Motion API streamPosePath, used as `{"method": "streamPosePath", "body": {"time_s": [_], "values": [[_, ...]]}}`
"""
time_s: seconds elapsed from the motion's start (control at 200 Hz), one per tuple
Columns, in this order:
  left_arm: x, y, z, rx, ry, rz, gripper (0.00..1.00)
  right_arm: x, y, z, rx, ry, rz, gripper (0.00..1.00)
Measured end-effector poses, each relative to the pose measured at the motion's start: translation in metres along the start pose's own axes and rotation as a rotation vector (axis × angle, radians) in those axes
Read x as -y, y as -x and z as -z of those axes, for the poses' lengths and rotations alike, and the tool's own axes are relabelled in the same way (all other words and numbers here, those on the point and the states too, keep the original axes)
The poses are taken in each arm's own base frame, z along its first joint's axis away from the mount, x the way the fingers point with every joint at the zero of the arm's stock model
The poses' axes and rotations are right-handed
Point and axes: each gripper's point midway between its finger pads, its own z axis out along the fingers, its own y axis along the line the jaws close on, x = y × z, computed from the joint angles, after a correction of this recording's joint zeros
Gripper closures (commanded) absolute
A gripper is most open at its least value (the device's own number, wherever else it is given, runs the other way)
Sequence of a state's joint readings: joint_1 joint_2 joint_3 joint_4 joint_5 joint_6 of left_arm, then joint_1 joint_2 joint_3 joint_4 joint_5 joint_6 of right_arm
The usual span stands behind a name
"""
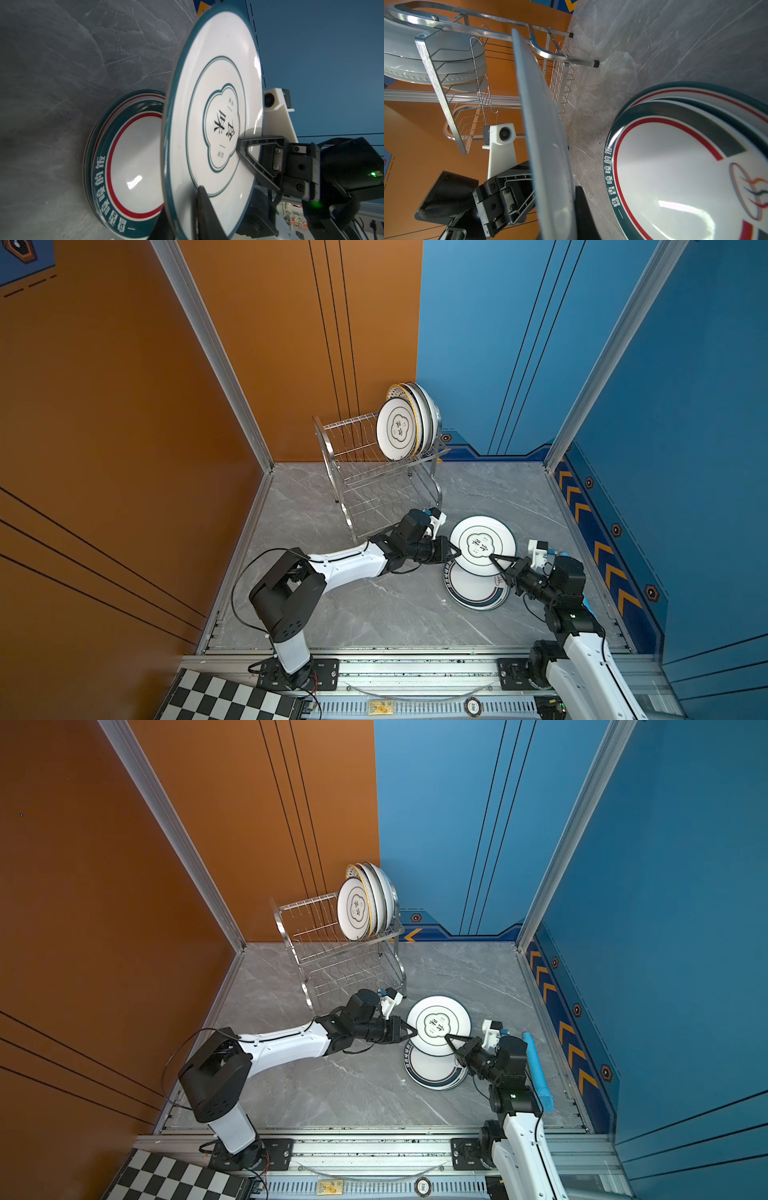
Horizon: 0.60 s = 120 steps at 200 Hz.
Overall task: Unload the plates from the dish rack
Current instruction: 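Lay the white plate flat on the stack with the left gripper while the right releases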
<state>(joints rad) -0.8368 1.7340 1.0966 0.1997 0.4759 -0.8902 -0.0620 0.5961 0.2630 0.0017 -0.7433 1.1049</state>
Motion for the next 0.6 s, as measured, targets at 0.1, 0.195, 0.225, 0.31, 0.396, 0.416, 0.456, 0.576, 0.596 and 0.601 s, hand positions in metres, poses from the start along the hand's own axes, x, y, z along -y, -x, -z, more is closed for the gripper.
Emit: {"method": "streamPosePath", "body": {"time_s": [0.1,0.195,0.225,0.31,0.396,0.416,0.456,0.576,0.596,0.601], "values": [[0.004,0.004,0.001,0.01,-0.014,0.021,0.98,-0.003,0.001,0.001,0.009,0.016,0.008,0.93],[0.005,0.005,0.001,0.013,-0.019,0.027,1.0,-0.003,0.002,0.001,0.013,0.02,0.006,0.89],[0.005,0.005,0.001,0.013,-0.019,0.03,1.0,-0.003,0.002,0.001,0.012,0.02,0.005,0.86],[0.007,0.006,0.0,0.015,-0.024,0.027,1.0,-0.001,0.001,0.001,0.01,0.015,-0.003,0.76],[0.008,0.005,-0.002,0.013,-0.03,0.017,1.0,0.002,-0.001,0.0,0.0,0.011,-0.007,0.64],[0.008,0.005,-0.002,0.012,-0.031,0.016,1.0,0.001,-0.002,0.0,-0.002,0.011,-0.006,0.61],[0.009,0.005,-0.003,0.011,-0.032,0.015,1.0,0.002,-0.002,0.0,-0.004,0.011,-0.006,0.56],[0.01,0.002,-0.004,0.006,-0.035,0.011,1.0,0.002,-0.003,0.0,-0.007,0.01,-0.014,0.35],[0.01,0.002,-0.004,0.005,-0.033,0.011,1.0,0.002,-0.002,0.0,-0.006,0.011,-0.011,0.32],[0.01,0.002,-0.004,0.005,-0.033,0.011,1.0,0.002,-0.002,0.0,-0.006,0.01,-0.014,0.32]]}}
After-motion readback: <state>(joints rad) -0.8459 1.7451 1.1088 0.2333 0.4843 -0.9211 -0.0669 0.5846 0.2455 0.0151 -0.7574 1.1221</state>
